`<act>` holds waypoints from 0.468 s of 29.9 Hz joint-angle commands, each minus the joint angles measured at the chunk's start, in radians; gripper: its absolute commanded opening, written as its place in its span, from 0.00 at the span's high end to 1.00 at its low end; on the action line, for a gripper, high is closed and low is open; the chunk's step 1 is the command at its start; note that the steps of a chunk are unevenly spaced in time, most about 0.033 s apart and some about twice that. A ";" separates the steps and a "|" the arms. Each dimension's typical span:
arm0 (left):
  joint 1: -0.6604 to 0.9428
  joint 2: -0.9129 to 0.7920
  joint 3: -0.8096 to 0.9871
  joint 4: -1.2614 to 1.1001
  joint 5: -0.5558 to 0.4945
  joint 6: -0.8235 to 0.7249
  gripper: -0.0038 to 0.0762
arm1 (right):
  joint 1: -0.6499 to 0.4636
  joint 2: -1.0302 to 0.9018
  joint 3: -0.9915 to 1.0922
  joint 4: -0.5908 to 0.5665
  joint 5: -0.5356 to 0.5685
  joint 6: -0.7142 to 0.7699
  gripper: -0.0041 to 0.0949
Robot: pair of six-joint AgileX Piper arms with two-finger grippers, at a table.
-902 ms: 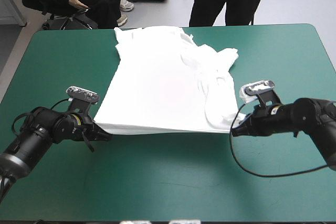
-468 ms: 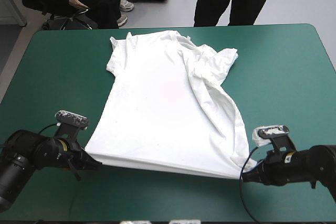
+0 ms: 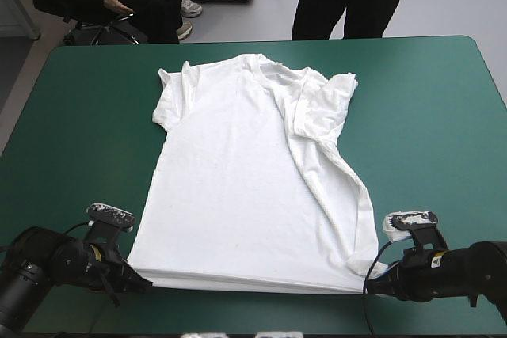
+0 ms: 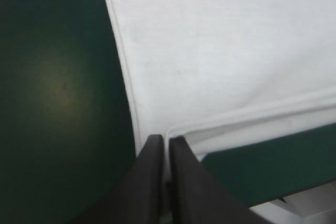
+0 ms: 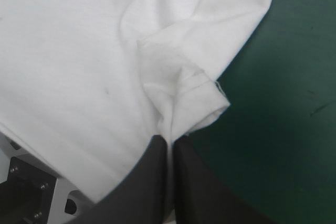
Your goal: Fold the cloth
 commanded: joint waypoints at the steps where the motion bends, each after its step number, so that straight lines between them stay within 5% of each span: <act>1: -0.001 -0.006 -0.018 -0.013 -0.028 -0.004 0.97 | -0.008 0.030 -0.023 0.000 -0.015 -0.033 0.97; 6: -0.001 -0.004 -0.014 -0.055 -0.001 0.032 0.93 | -0.008 0.033 -0.023 0.006 -0.012 -0.056 0.83; 12: -0.001 -0.004 -0.014 -0.110 -0.009 0.056 0.49 | -0.008 0.033 -0.023 0.013 -0.031 -0.068 0.46; 14: -0.001 -0.004 -0.014 -0.126 -0.036 0.058 0.40 | -0.008 0.033 -0.023 0.013 -0.065 -0.083 0.45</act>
